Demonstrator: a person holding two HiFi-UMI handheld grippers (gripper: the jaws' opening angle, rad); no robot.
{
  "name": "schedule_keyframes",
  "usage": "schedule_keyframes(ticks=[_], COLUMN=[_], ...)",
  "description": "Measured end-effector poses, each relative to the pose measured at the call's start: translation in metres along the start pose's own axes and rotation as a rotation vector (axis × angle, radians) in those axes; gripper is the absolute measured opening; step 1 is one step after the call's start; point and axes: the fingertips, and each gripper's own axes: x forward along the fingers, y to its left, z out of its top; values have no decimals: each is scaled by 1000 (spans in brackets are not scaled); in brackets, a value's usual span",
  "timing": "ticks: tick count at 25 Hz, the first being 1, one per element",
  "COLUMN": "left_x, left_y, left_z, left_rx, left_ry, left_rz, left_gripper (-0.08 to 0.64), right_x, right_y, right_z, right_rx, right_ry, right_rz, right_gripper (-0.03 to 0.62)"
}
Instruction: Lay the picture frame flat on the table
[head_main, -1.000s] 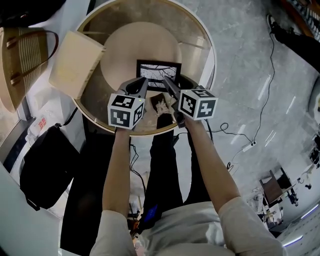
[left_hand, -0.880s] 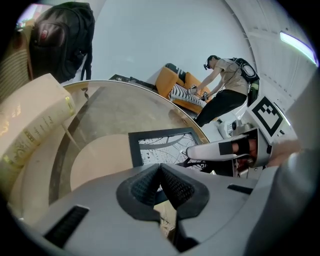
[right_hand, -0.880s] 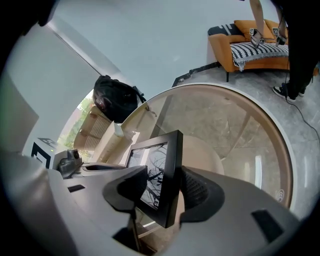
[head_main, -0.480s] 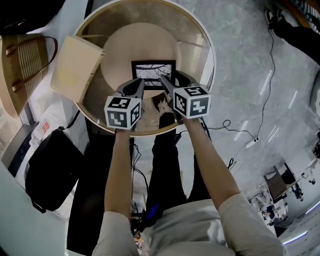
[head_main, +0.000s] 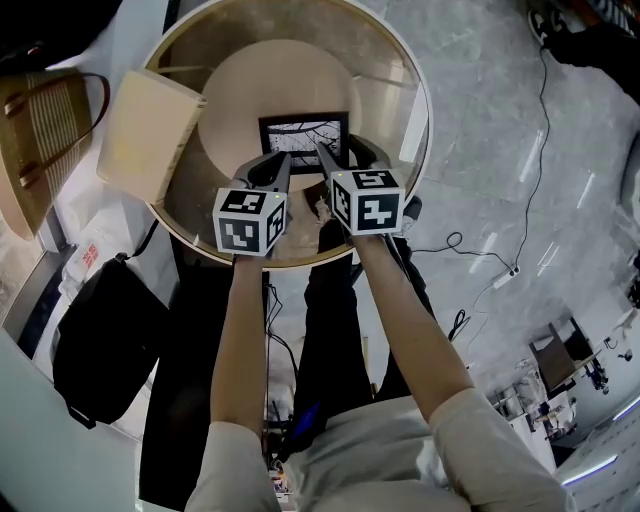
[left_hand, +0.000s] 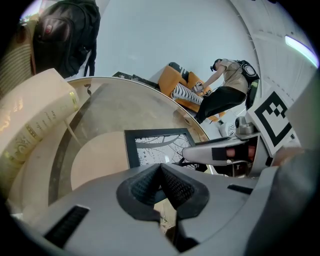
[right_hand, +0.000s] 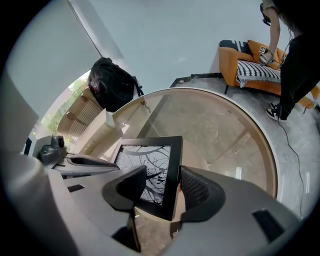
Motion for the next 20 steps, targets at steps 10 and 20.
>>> schedule_keyframes(ticks=[10, 20], left_x=[5, -8], left_y=[-4, -15], left_z=[-1, -2], left_rx=[34, 37], left_ry=[21, 1], left_rz=[7, 9], left_gripper=[21, 23], right_x=[-2, -31], right_y=[-2, 4], right_z=[-3, 3], right_rx=[-69, -158], right_ry=[12, -7], right_rz=[-52, -21], right_gripper=[206, 206])
